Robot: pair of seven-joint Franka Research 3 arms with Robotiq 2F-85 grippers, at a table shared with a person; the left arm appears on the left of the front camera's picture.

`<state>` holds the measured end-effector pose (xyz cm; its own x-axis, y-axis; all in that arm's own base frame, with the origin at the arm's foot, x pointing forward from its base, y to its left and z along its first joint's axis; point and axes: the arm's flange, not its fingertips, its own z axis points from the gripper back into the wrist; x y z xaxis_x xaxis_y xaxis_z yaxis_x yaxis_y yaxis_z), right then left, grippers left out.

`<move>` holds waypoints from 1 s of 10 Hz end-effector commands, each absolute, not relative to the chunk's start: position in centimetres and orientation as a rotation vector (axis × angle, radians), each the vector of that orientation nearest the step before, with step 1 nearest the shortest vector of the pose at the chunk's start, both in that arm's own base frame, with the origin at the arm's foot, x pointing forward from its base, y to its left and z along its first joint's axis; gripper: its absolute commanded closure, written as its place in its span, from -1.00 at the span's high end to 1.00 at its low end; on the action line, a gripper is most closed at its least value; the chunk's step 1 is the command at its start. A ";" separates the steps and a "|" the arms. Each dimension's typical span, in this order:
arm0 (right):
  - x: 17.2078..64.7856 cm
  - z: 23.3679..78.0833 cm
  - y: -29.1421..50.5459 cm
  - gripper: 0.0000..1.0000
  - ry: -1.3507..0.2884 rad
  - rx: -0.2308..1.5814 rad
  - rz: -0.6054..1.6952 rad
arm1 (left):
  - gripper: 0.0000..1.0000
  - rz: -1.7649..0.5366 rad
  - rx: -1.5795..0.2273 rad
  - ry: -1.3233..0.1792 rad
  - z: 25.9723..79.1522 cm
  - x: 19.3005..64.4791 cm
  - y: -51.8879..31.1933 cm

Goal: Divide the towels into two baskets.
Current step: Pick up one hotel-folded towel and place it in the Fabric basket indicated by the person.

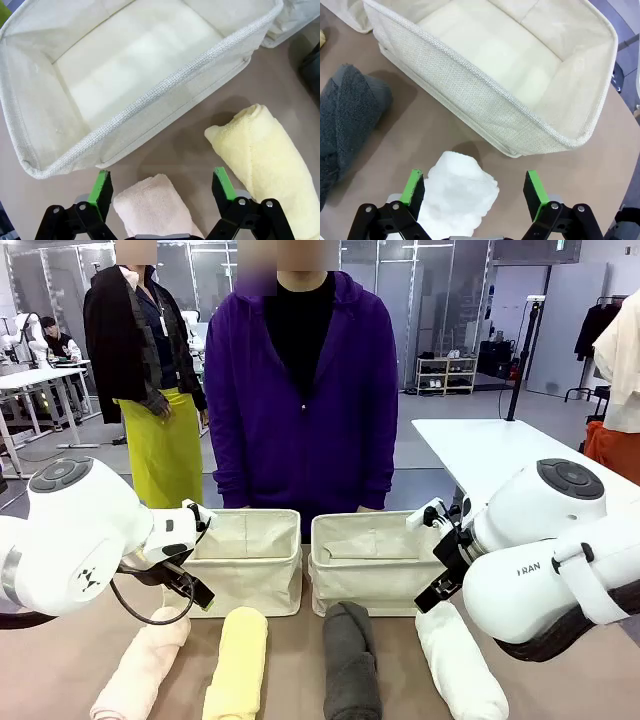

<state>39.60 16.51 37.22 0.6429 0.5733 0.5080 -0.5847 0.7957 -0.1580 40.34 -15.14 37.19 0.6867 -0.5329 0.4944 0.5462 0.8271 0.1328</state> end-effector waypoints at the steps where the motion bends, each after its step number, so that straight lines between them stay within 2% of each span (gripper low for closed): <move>1: 39.6 37.2 16.5 1.00 -0.571 0.021 0.659 | 1.00 -0.605 -0.026 -0.545 37.2 40.3 -15.2; 10: 39.6 37.2 16.5 1.00 -0.571 0.021 0.659 | 1.00 -0.605 -0.026 -0.545 37.2 40.3 -15.2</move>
